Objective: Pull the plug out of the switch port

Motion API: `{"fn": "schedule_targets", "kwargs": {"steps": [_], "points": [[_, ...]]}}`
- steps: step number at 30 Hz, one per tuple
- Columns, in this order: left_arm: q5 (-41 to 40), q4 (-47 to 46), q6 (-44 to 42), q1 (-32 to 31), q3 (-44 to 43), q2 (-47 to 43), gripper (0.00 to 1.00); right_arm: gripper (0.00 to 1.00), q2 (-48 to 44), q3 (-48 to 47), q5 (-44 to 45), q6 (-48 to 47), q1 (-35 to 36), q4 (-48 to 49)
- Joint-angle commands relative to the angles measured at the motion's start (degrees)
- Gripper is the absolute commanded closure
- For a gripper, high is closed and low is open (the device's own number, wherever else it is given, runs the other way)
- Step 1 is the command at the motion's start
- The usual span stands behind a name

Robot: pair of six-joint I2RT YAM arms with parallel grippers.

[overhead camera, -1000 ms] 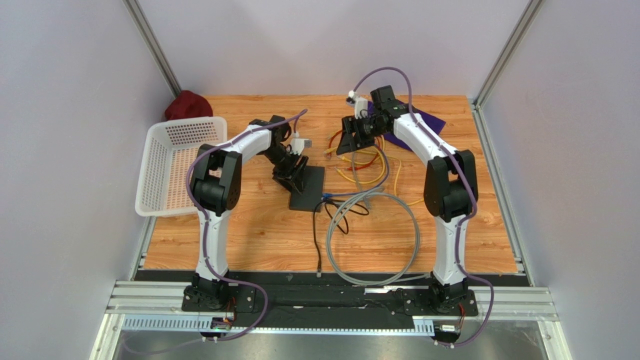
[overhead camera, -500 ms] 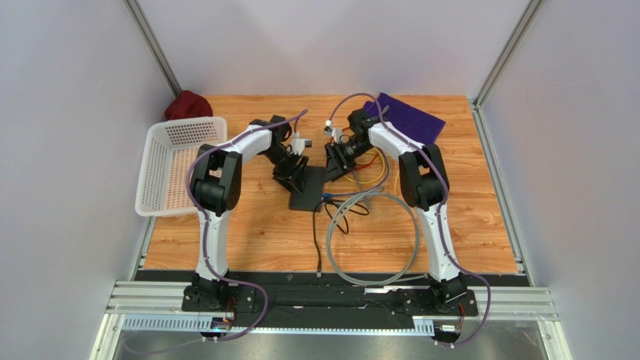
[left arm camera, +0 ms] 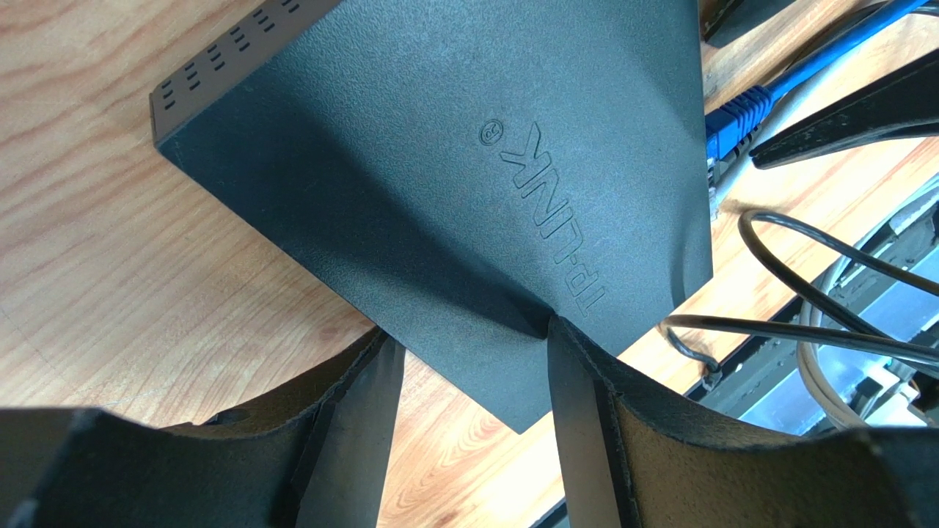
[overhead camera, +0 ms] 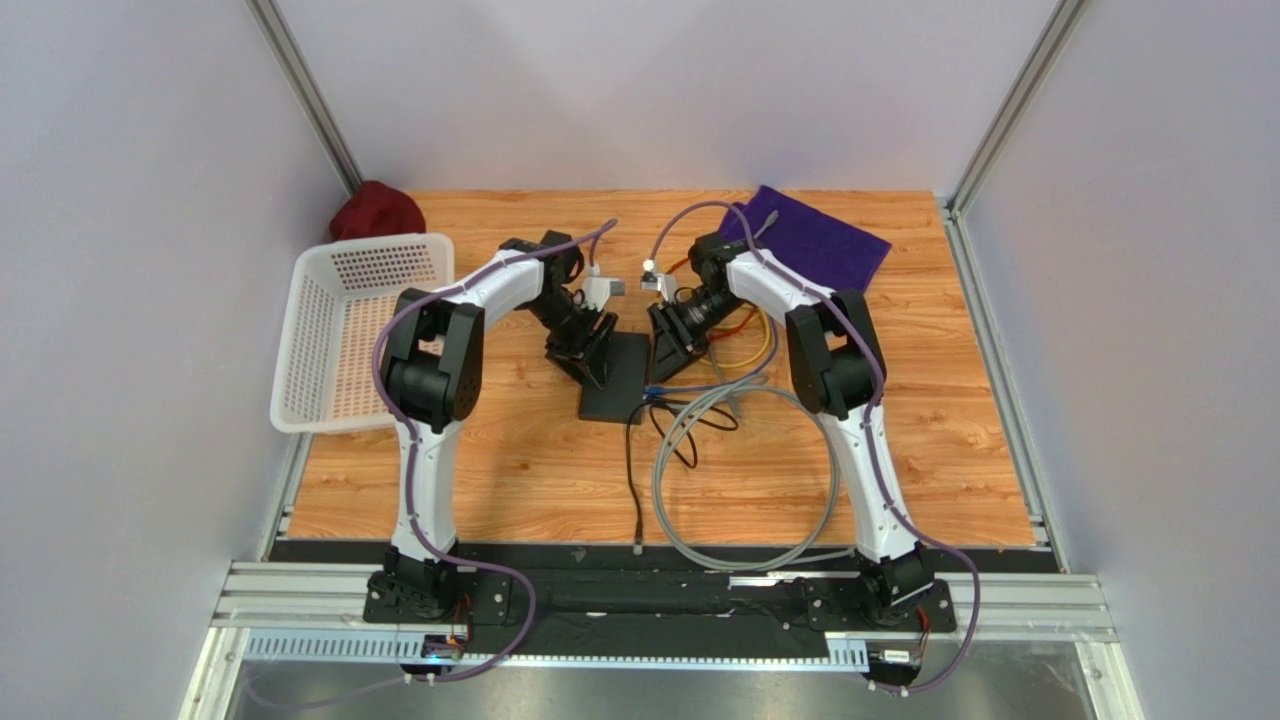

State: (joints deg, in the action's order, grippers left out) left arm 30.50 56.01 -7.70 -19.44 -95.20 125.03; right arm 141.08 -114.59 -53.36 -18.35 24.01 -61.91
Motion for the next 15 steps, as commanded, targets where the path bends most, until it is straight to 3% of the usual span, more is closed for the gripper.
{"fn": "schedule_targets", "kwargs": {"steps": [1, 15], "points": [[-2.6, 0.0, -2.7, -1.2, 0.8, 0.7, 0.40, 0.53, 3.2, -3.4, 0.2, -4.1, 1.3, -3.5], [-2.8, 0.0, -3.3, -1.9, 1.0, 0.6, 0.40, 0.55, 4.4, -3.9, 1.6, -4.2, 2.4, -3.0]]}}
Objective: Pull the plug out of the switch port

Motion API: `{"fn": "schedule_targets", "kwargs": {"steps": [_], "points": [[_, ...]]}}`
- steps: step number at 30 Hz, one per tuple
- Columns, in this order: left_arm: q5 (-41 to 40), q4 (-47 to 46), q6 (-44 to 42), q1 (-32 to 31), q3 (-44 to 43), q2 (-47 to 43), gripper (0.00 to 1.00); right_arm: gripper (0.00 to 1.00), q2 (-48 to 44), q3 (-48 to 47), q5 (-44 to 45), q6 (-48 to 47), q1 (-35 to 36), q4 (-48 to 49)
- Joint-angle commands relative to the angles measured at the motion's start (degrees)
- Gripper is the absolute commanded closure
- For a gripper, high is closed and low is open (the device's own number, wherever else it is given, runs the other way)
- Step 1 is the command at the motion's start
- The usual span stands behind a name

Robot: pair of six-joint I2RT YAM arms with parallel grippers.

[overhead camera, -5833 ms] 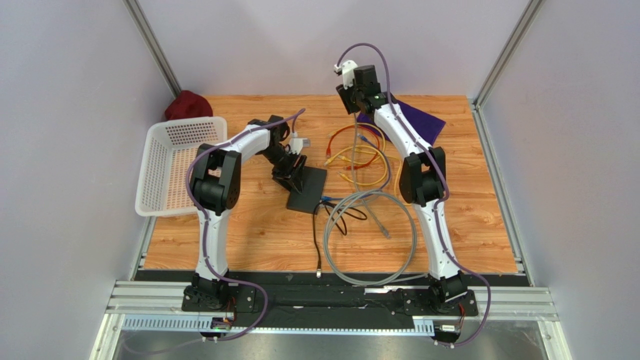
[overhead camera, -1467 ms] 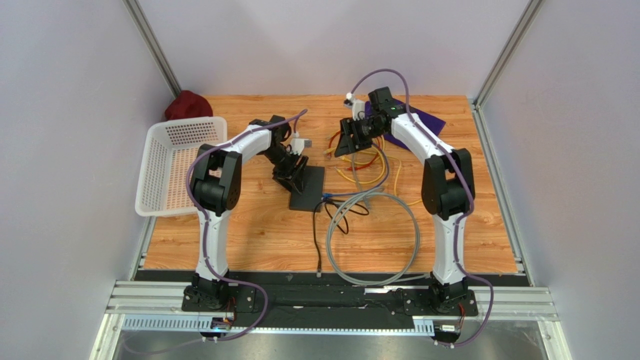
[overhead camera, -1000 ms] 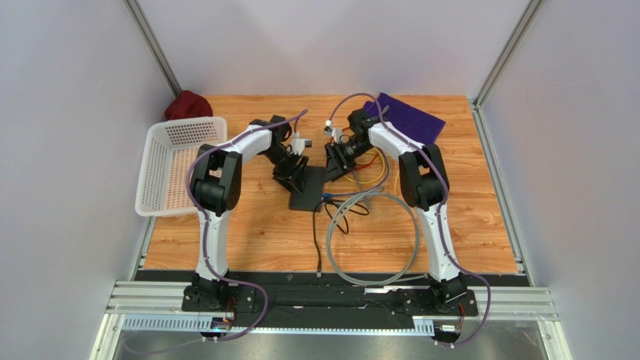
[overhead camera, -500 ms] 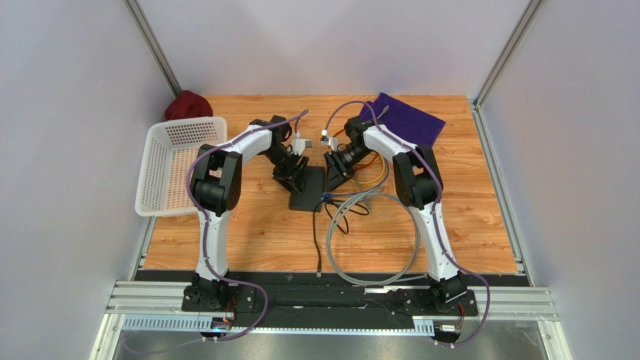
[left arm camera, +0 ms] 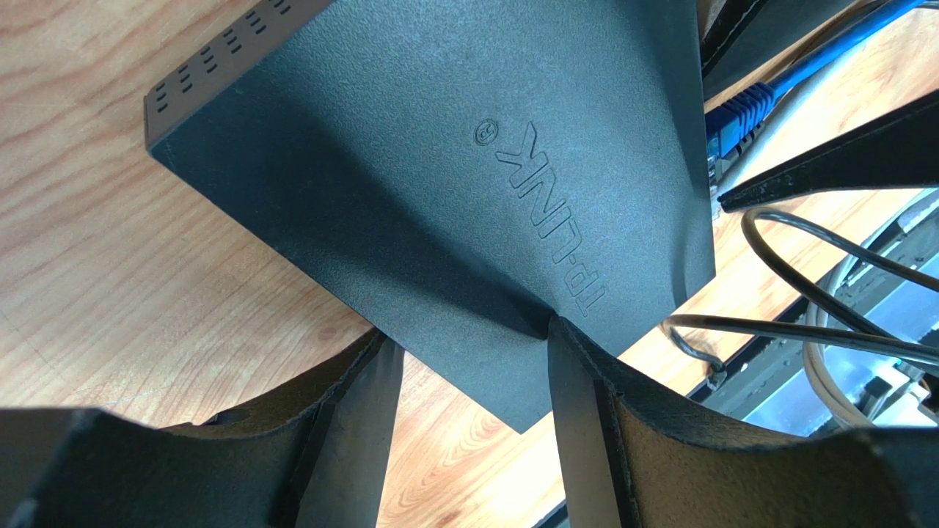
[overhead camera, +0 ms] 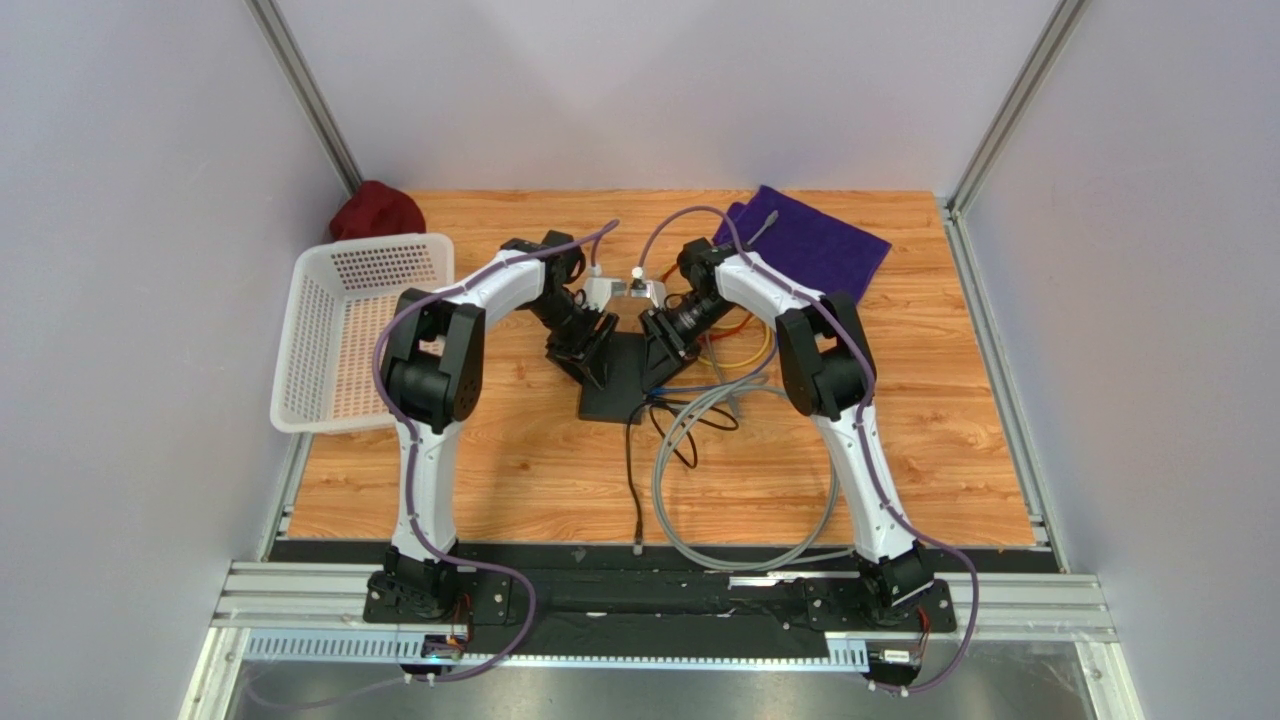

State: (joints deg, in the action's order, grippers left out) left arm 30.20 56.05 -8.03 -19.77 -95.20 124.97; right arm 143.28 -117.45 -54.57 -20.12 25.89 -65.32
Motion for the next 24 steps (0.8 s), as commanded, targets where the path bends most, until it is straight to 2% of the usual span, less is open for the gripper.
{"fn": "schedule_targets", "kwargs": {"steps": [1, 5, 7, 12, 20, 24], "points": [[-2.5, -0.1, -2.9, -1.6, 1.1, 0.6, 0.40, 0.57, 2.1, -1.0, 2.7, -2.5, 0.3, 0.5], [-2.8, -0.1, -3.0, -1.7, 1.2, 0.5, 0.40, 0.61, 2.5, -0.5, 2.7, -3.6, 0.5, 0.4], [-2.9, -0.1, -3.0, -1.7, 1.3, 0.4, 0.40, 0.67, 2.7, -0.3, 2.9, -4.1, 0.5, 0.4], [-3.2, -0.1, -3.3, -1.9, 1.5, 0.3, 0.40, 0.69, 2.9, 0.1, 5.4, -1.8, 0.7, 2.5], [-3.3, 0.1, -3.3, -2.4, 1.5, 0.4, 0.39, 0.94, 3.3, 0.6, 9.1, -0.6, 1.3, 4.0], [-3.2, 0.0, -3.3, -2.4, 1.6, 0.3, 0.39, 1.00, 3.2, 1.4, 10.0, -0.9, 1.2, 4.1]]}}
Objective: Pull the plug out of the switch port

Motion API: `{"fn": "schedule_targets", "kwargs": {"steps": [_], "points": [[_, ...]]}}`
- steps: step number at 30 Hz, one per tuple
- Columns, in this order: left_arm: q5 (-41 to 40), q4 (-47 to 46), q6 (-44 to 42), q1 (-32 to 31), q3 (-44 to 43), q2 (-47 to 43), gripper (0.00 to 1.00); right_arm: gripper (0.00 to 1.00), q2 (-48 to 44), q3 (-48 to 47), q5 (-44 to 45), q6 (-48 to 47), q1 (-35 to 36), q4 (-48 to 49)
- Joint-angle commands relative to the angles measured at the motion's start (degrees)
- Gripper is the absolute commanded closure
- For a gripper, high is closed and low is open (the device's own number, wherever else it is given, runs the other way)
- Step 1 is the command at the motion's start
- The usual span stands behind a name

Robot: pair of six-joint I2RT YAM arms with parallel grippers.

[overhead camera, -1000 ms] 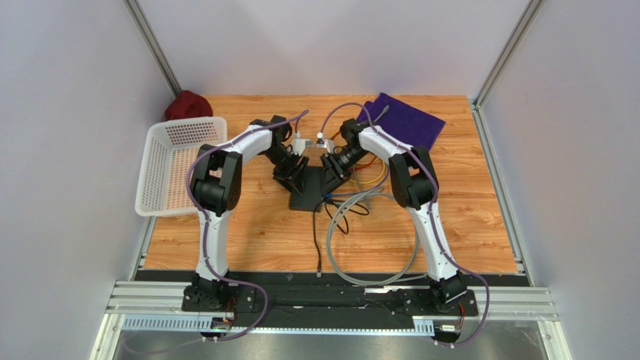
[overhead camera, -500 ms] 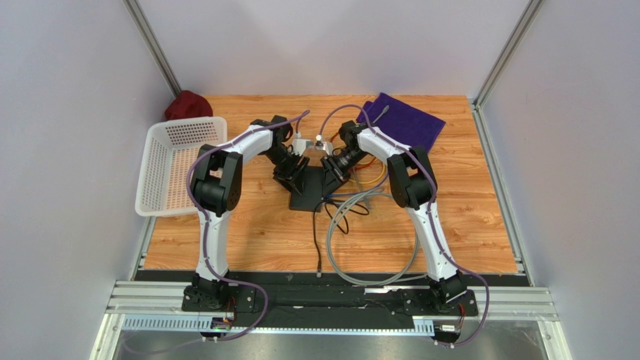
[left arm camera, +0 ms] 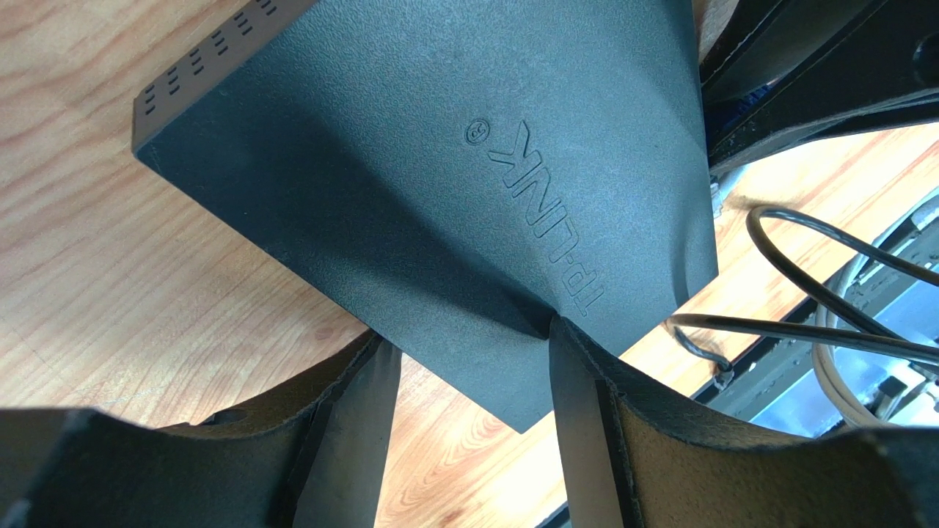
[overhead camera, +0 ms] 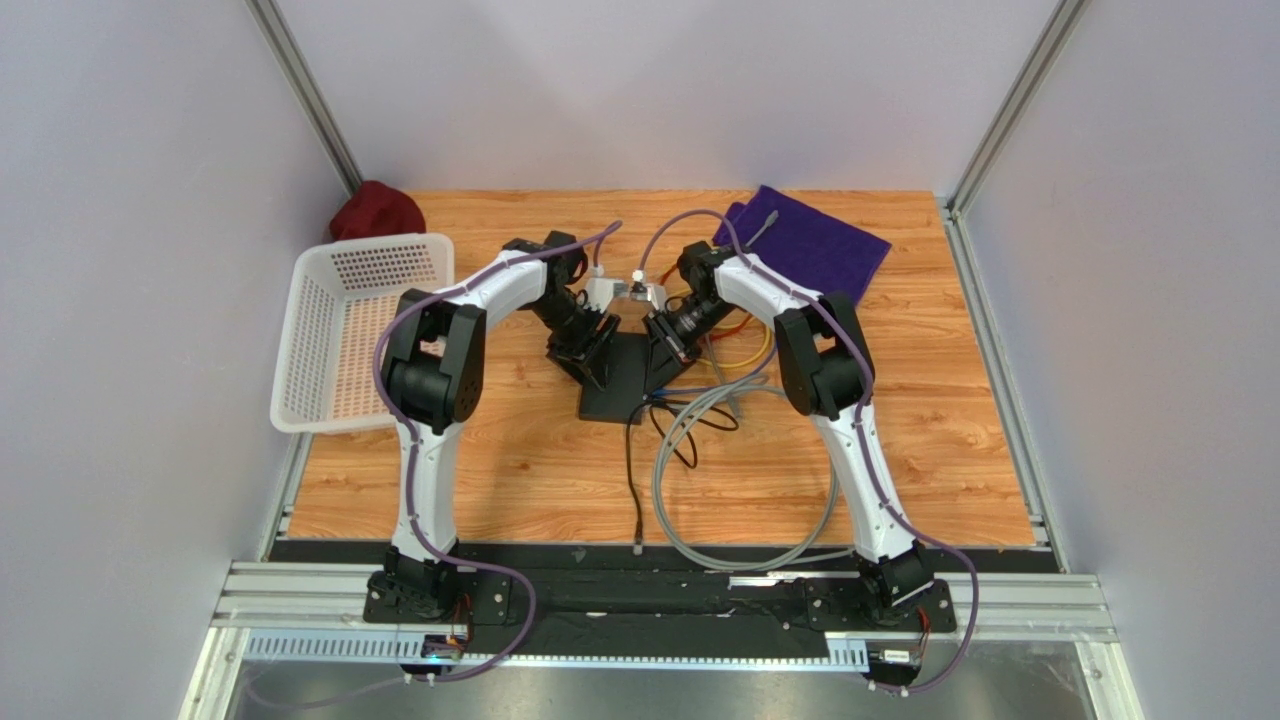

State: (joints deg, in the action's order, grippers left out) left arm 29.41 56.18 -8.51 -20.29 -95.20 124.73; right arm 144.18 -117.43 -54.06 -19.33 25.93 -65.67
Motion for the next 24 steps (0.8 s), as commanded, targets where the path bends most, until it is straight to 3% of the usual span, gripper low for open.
{"fn": "schedule_targets", "kwargs": {"steps": [1, 7, 19, 24], "points": [[-2.5, -0.2, -2.9, -1.9, 1.6, 0.4, 0.40, 1.00, 2.3, 1.5, 9.9, -1.8, 1.1, 4.1], [-2.5, -0.1, -3.0, -1.9, 1.7, 0.3, 0.40, 1.00, 4.3, -0.9, 8.3, -5.1, 0.9, -2.2], [-2.2, -0.1, -2.8, -1.9, 2.2, 0.1, 0.40, 1.00, 6.3, -9.4, 10.8, -5.3, -0.9, -1.5], [-2.4, -0.2, -2.9, -1.9, 2.4, -0.4, 0.39, 1.00, 3.9, -1.3, 7.5, -4.5, -0.8, -2.2]]}}
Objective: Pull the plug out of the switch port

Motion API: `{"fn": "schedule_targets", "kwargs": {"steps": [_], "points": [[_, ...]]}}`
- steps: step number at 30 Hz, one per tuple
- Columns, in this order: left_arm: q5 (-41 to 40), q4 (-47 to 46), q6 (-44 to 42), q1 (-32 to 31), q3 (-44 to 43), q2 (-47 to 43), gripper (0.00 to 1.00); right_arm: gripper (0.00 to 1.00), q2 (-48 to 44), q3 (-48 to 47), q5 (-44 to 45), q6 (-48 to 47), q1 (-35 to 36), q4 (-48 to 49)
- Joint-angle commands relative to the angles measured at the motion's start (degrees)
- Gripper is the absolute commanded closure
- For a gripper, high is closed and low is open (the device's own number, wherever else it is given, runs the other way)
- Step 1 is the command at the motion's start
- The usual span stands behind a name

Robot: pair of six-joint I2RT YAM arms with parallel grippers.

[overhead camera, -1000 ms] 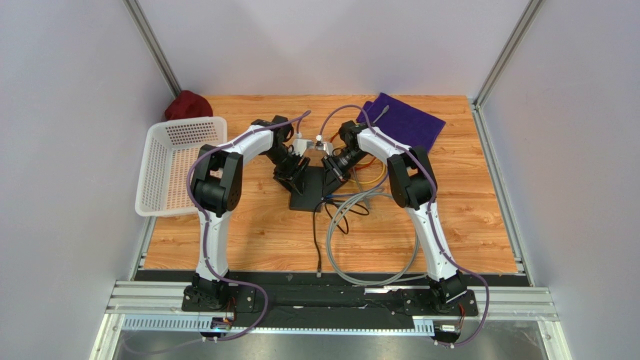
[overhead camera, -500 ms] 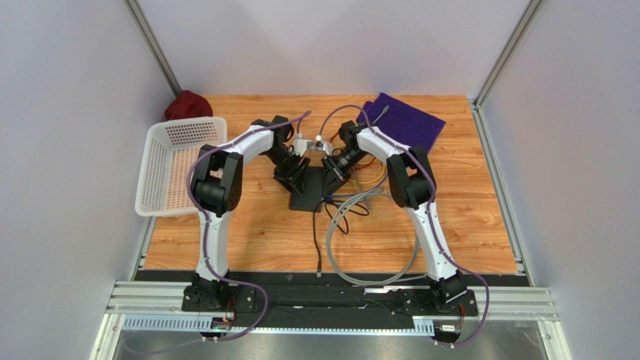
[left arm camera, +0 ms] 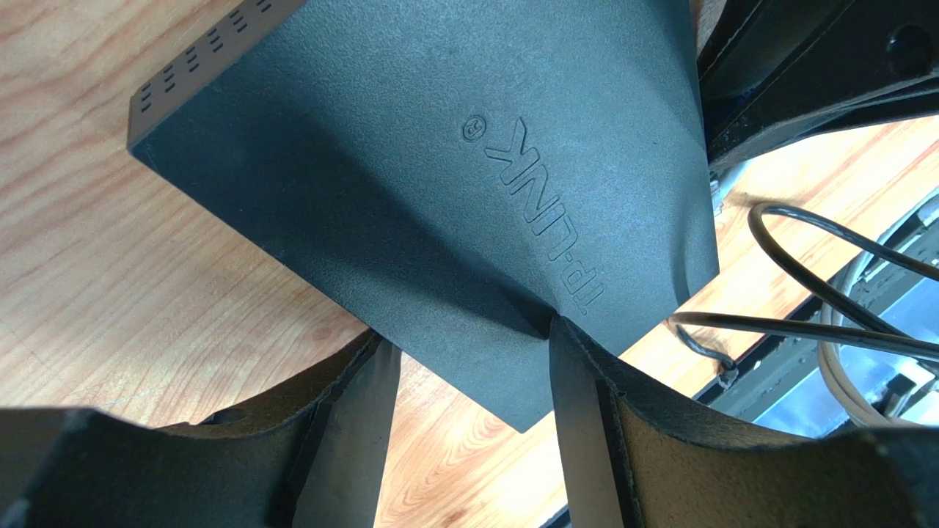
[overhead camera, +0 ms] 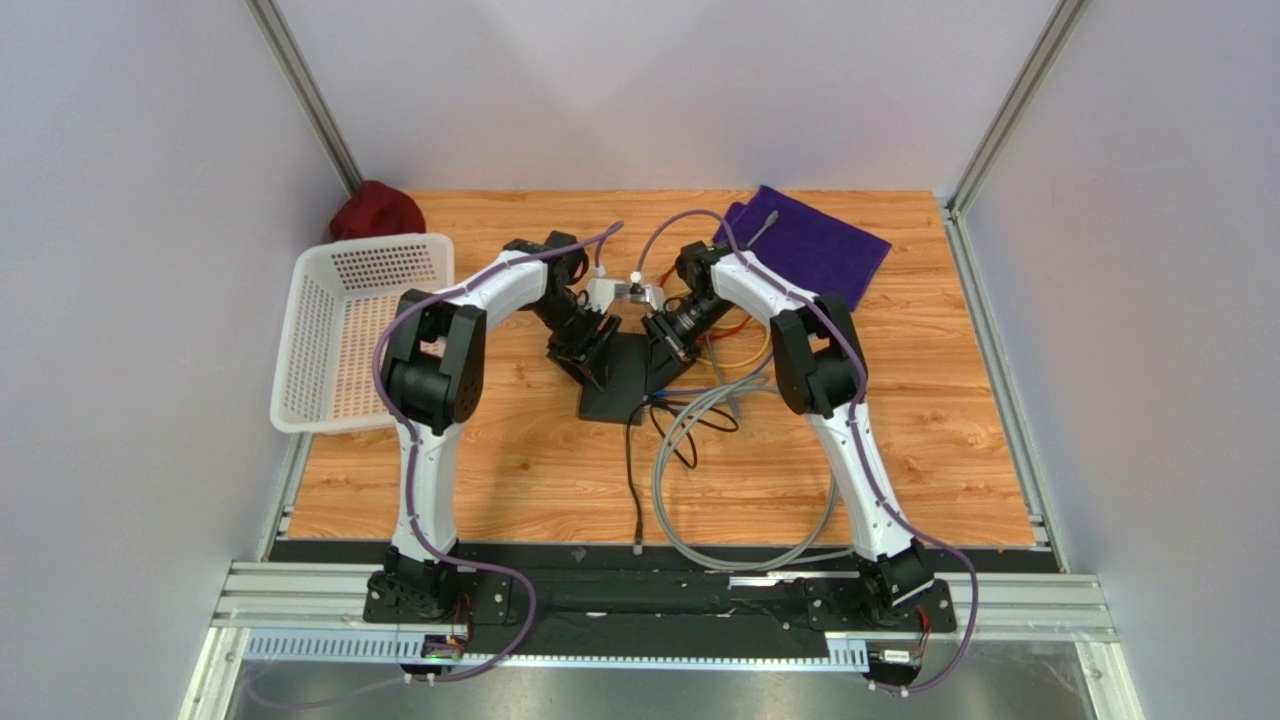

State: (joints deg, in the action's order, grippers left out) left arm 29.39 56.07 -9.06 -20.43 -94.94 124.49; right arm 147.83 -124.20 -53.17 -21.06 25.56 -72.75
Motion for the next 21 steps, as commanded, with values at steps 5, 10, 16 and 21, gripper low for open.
{"fn": "schedule_targets", "kwargs": {"steps": [5, 10, 16, 21], "points": [[-2.3, -0.4, -2.5, -1.8, 2.3, -0.3, 0.40, 1.00, -1.8, 10.2, 4.9, -1.8, -0.6, 5.7], [-2.6, -0.1, -2.5, -1.9, 1.8, 0.0, 0.39, 1.00, -0.9, 2.9, 7.3, -0.4, -2.1, 6.6], [-2.8, -0.2, -2.8, -2.2, 2.5, -0.4, 0.39, 1.00, -0.7, 3.9, 7.1, -1.5, -2.2, 5.8], [-3.3, -0.1, -3.0, -2.2, 2.5, -0.6, 0.39, 1.00, -2.0, 8.0, 6.5, -1.4, -2.4, 5.3]]}}
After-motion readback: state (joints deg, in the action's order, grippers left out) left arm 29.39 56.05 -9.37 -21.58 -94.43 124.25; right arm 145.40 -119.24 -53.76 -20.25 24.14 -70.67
